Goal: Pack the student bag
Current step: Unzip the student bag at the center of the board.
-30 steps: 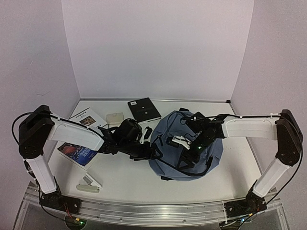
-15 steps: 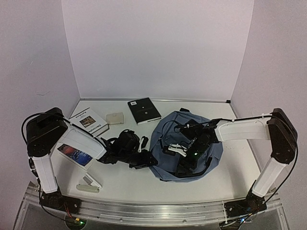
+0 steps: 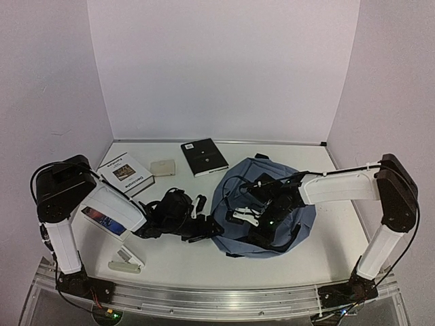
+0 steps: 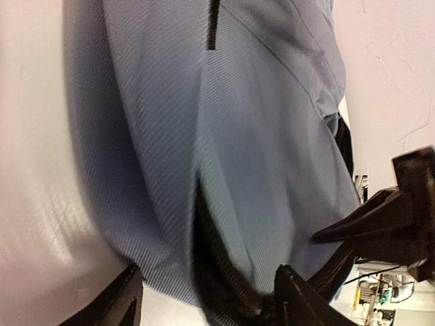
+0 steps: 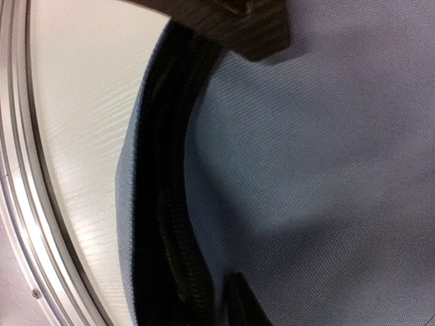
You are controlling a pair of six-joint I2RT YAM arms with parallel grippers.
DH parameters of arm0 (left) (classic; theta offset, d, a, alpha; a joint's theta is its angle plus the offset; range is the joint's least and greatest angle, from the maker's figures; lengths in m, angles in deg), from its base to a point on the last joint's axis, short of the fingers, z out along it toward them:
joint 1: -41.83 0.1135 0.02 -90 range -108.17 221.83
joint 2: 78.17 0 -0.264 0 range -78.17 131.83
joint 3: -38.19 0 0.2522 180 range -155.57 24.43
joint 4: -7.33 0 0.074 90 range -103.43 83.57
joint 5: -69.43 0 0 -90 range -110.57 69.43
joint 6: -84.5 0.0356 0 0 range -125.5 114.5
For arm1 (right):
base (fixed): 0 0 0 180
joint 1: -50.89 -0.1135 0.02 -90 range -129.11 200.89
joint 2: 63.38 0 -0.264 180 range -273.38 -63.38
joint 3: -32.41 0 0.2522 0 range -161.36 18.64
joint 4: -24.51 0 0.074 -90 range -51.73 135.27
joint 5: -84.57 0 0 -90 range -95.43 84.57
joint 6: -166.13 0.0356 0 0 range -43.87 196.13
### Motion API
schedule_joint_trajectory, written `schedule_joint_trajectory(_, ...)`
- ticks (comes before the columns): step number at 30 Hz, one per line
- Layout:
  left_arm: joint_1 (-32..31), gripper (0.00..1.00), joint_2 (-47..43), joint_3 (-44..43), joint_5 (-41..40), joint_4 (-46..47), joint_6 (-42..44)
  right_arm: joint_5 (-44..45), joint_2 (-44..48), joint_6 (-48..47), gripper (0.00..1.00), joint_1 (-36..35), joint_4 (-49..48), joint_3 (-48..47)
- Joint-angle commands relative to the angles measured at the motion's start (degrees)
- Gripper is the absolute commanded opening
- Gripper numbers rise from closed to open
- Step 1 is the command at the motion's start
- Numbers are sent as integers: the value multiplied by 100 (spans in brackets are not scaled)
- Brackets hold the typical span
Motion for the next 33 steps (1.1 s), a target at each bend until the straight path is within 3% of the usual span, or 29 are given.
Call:
schedule_joint_trajectory(1, -16, 71, -265, 294, -297, -120, 118, 411, 346, 271, 0, 87, -85, -513)
schedule_joint_trajectory(17, -126, 79, -500, 218, -643, -118, 198, -388, 553, 1242, 0, 1555, -86, -1514)
schedule_joint_trajectory(22, -174, 77, -331, -243, -734, -842, 416, -775, 549, 1604, 0, 1985, -162, -1669)
schedule_joint_trajectory(24, -189, 70, -81, -515, -706, -1196, 429, -898, 540, 1781, 0, 2165, -209, -1739)
schedule_joint_trajectory(29, -181, 32, 85, -639, -864, -1528, 317, -1139, 718, 2199, 0, 2705, -306, -1777)
schedule_joint_trajectory(33, -123, 11, 57, -913, -1186, -2246, 482, -1362, 1055, 2414, 0, 3091, -357, -1521)
